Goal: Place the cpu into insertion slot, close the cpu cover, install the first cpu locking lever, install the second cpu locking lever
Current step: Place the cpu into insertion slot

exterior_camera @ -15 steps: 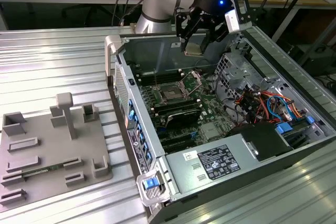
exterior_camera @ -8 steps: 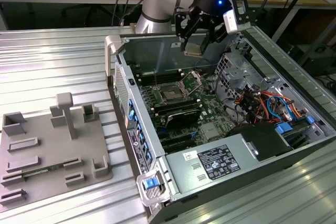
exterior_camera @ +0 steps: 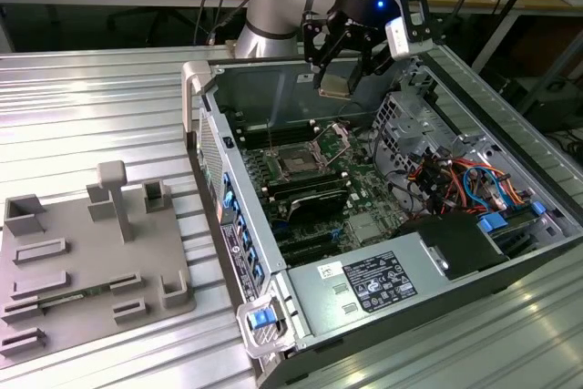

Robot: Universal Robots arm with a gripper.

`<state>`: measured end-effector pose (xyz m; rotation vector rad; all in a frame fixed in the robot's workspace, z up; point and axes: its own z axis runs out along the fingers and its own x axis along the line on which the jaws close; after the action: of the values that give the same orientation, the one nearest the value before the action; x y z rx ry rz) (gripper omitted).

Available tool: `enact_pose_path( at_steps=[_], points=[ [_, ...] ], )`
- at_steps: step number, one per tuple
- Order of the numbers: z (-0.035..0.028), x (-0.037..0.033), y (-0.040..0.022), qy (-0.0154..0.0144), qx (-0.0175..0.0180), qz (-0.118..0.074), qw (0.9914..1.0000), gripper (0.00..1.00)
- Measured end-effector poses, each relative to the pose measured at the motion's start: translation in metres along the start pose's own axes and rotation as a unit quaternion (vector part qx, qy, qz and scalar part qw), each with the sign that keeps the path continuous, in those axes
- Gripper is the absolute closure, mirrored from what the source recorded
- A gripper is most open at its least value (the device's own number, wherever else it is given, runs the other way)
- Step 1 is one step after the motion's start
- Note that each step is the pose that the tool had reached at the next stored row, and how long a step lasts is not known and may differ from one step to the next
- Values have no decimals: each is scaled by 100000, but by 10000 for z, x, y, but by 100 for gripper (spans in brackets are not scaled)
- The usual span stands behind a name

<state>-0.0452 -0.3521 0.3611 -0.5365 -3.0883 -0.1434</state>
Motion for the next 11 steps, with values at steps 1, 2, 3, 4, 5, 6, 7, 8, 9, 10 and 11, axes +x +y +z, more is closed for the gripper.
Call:
enact_pose_path(
  at_steps=[1, 2, 3, 4, 5, 6, 7, 8, 9, 10, 11],
  points=[
    [0, 0, 0, 1, 1, -2, 100000, 45],
    [0, 0, 0, 2, 1, 3, 100000, 45],
    [0, 0, 0, -1, -1, 6, 100000, 45],
    [0, 0, 0, 0, 0, 7, 100000, 45],
    [0, 0, 0, 0, -1, 11, 100000, 45],
    [0, 0, 0, -1, -2, 14, 100000, 45],
    [0, 0, 0, -2, -2, 17, 100000, 45],
    [0, 0, 0, -3, 1, 19, 100000, 45],
    [0, 0, 0, -3, 0, 21, 100000, 45],
    [0, 0, 0, -6, -1, 59, 100000, 45],
    [0, 0, 0, -14, -5, 164, 100000, 45]
  ],
)
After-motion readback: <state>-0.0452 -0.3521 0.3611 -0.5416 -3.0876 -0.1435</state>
